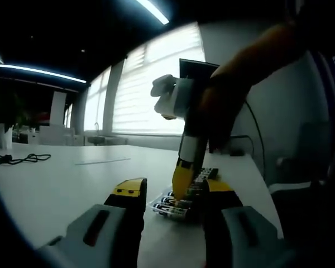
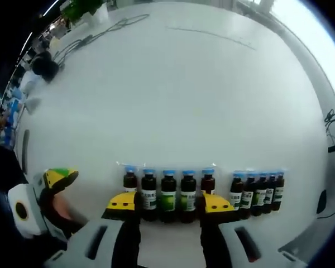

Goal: Grip medicine bottles put into box

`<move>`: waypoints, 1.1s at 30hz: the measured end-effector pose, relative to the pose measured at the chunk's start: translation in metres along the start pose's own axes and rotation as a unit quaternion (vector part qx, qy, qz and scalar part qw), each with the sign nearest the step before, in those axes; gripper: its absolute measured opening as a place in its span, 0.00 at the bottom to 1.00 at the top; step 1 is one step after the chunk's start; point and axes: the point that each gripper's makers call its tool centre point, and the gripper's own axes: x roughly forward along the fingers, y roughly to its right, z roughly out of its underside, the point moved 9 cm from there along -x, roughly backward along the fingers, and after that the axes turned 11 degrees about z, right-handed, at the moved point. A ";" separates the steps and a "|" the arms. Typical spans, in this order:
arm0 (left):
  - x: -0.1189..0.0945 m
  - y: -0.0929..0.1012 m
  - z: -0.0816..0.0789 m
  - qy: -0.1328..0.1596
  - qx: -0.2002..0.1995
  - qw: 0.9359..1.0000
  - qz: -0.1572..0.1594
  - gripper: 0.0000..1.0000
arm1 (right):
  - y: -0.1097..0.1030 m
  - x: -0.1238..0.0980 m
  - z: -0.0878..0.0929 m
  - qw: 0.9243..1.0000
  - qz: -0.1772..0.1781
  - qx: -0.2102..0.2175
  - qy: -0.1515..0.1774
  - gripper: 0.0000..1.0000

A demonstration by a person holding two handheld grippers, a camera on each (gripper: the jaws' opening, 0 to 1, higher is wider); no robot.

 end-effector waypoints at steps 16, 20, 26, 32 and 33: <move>0.001 0.001 -0.002 0.007 0.013 1.000 0.002 0.32 | 0.026 -0.021 0.012 0.991 -0.066 -0.043 0.104 0.34; 0.002 0.002 -0.001 0.004 0.019 1.000 0.001 0.32 | 0.035 -0.021 0.012 0.984 -0.083 -0.053 0.149 0.33; 0.003 0.000 0.000 -0.003 0.019 1.000 -0.007 0.32 | 0.055 -0.019 0.016 0.964 -0.103 -0.084 0.232 0.31; 0.002 -0.005 0.000 0.000 0.005 1.000 -0.020 0.32 | 0.068 -0.017 0.018 0.941 -0.142 -0.080 0.297 0.31; 0.003 -0.005 0.000 -0.001 0.004 1.000 -0.022 0.32 | 0.071 -0.019 0.016 0.934 -0.146 -0.077 0.317 0.30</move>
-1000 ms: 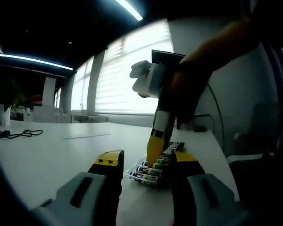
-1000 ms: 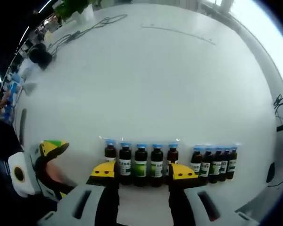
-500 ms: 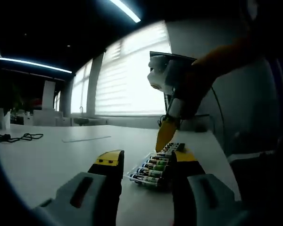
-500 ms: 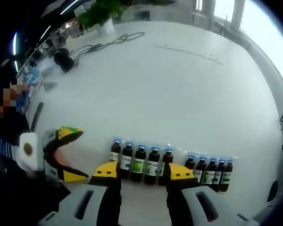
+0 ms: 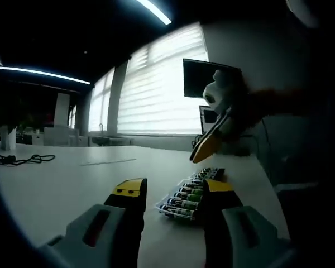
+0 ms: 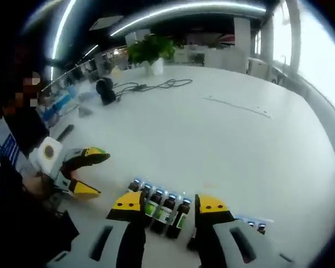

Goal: Grip medicine bottles put into box

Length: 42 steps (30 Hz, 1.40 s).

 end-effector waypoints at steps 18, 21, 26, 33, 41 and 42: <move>0.003 0.004 0.001 -0.035 0.023 0.996 -0.078 0.33 | 0.032 -0.032 0.049 0.972 -0.086 0.005 0.221 0.28; 0.001 0.007 0.000 -0.034 0.027 0.995 -0.094 0.33 | 0.037 -0.044 0.059 0.964 -0.073 -0.013 0.256 0.28; -0.004 0.008 -0.002 -0.027 0.025 0.992 -0.119 0.33 | 0.048 -0.064 0.076 0.950 -0.071 0.029 0.303 0.26; -0.009 0.013 -0.007 -0.010 0.005 0.992 -0.122 0.34 | 0.067 -0.085 0.099 0.938 -0.051 0.049 0.338 0.26; -0.022 0.028 -0.029 -0.004 0.017 0.990 -0.138 0.35 | 0.068 -0.079 0.107 0.926 -0.055 0.067 0.367 0.26; -0.023 0.030 -0.032 -0.013 0.021 0.990 -0.141 0.35 | 0.066 -0.078 0.108 0.930 -0.049 0.061 0.360 0.27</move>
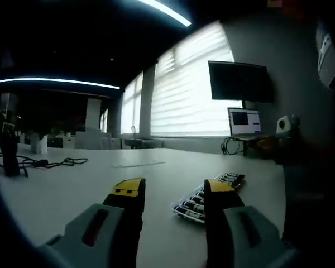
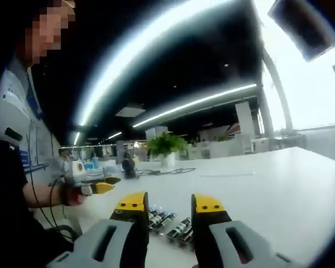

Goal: Grip medicine bottles put into box

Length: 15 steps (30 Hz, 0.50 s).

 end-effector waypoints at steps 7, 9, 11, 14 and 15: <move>-0.017 0.005 -0.017 -0.002 0.011 1.000 -0.004 0.36 | 0.002 -0.011 0.005 0.999 0.011 -0.049 -0.016 0.34; -0.024 0.007 -0.018 -0.005 0.014 1.000 -0.009 0.35 | 0.005 -0.018 0.005 0.999 0.016 -0.046 -0.017 0.39; -0.031 0.009 -0.018 0.004 0.008 1.000 -0.013 0.35 | 0.009 -0.022 0.004 0.999 0.021 -0.035 -0.021 0.40; -0.043 0.010 -0.019 0.026 -0.011 0.999 -0.022 0.35 | 0.011 -0.032 -0.001 0.998 0.035 -0.048 -0.013 0.40; -0.046 0.010 -0.019 0.025 -0.009 0.999 -0.027 0.36 | 0.012 -0.035 -0.001 0.998 0.037 -0.047 -0.013 0.40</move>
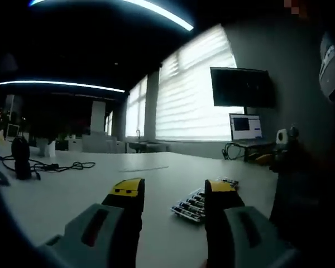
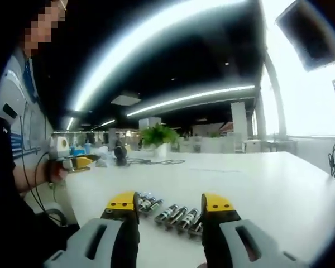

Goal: Grip medicine bottles put into box

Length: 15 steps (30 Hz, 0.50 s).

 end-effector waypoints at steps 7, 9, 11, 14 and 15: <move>-0.015 -0.003 0.001 0.000 0.005 1.000 -0.013 0.35 | -0.005 -0.010 -0.002 1.000 -0.012 0.014 0.000 0.41; -0.015 -0.002 0.002 -0.002 0.006 1.000 -0.016 0.35 | -0.005 -0.009 -0.002 1.000 -0.007 0.007 -0.003 0.41; -0.015 -0.001 0.001 -0.003 0.012 1.000 -0.016 0.35 | -0.005 -0.009 -0.002 1.000 -0.005 0.007 0.000 0.41; -0.016 0.000 0.000 0.002 0.007 1.000 -0.015 0.36 | -0.006 -0.007 0.000 1.000 -0.005 0.006 -0.006 0.40; -0.016 0.000 0.001 0.001 0.007 1.000 -0.015 0.36 | -0.006 -0.007 0.001 1.000 -0.005 0.005 -0.008 0.40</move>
